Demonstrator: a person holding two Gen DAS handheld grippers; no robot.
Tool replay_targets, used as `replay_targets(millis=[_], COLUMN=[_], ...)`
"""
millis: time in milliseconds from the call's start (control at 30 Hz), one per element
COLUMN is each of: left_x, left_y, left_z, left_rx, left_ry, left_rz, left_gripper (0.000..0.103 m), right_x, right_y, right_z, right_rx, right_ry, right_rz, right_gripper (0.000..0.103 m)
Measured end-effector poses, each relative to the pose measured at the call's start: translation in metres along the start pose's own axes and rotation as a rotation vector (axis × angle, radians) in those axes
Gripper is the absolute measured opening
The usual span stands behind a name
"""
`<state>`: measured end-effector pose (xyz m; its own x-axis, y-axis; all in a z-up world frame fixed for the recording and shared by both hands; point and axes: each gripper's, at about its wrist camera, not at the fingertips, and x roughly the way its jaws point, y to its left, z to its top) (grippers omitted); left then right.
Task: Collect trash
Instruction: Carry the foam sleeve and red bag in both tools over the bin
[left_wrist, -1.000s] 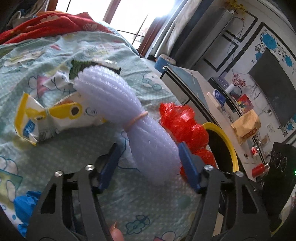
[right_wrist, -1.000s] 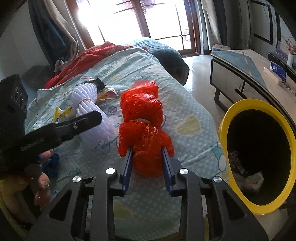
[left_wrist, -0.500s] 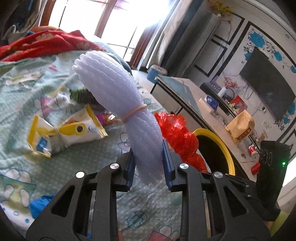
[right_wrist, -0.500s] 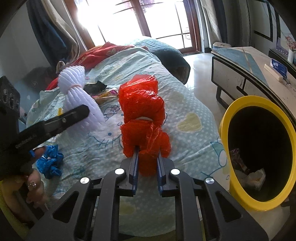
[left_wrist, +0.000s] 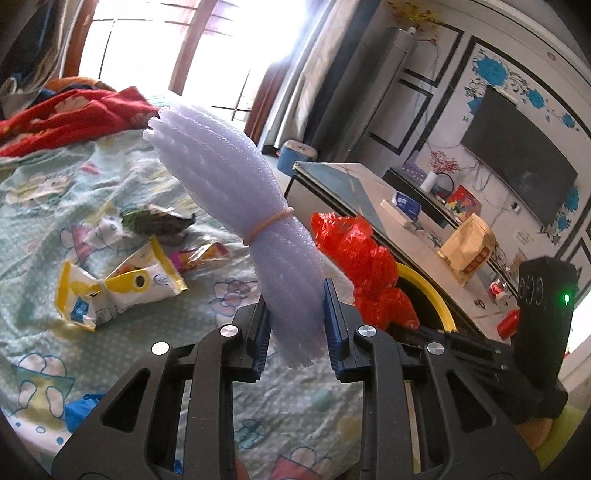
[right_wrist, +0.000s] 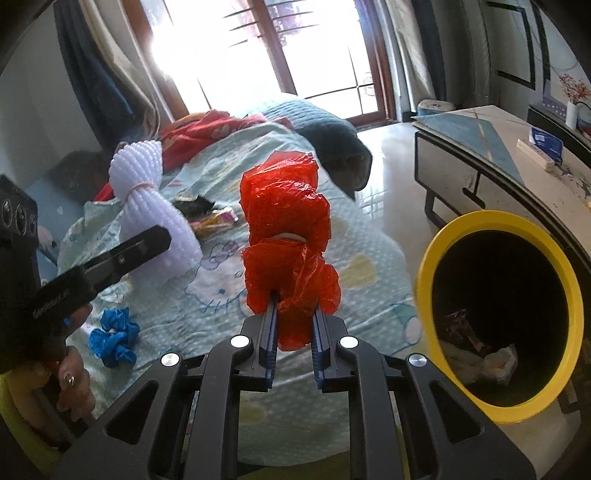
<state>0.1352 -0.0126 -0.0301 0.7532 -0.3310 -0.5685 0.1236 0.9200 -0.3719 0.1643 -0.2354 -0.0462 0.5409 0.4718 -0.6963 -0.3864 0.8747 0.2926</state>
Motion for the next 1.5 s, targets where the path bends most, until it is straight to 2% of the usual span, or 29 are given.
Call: replay_targets(millis=[300, 900, 1500], left_x=[0.002, 0.023, 0.057], left_y=[-0.029, -0.082, -0.134], left_z=[0.001, -0.013, -0.026], left_rx=[0.063, 0.188, 0.302], left_ry=[-0.001, 0.048, 0.103], left_rz=[-0.032, -0.11, -0.194], left_gripper=[0.019, 0.019, 0.019], right_x=[-0.028, -0.071, -0.089], right_y=[-0.038, -0.123, -0.165], right_z=[0.011, 0.007, -0.004], right_rx=[0.06, 0.225, 0.335], right_ry=[-0.07, -0.123, -0.144], right_rz=[-0.063, -0.159, -0.229], right_gripper=[0.015, 0.015, 0.015])
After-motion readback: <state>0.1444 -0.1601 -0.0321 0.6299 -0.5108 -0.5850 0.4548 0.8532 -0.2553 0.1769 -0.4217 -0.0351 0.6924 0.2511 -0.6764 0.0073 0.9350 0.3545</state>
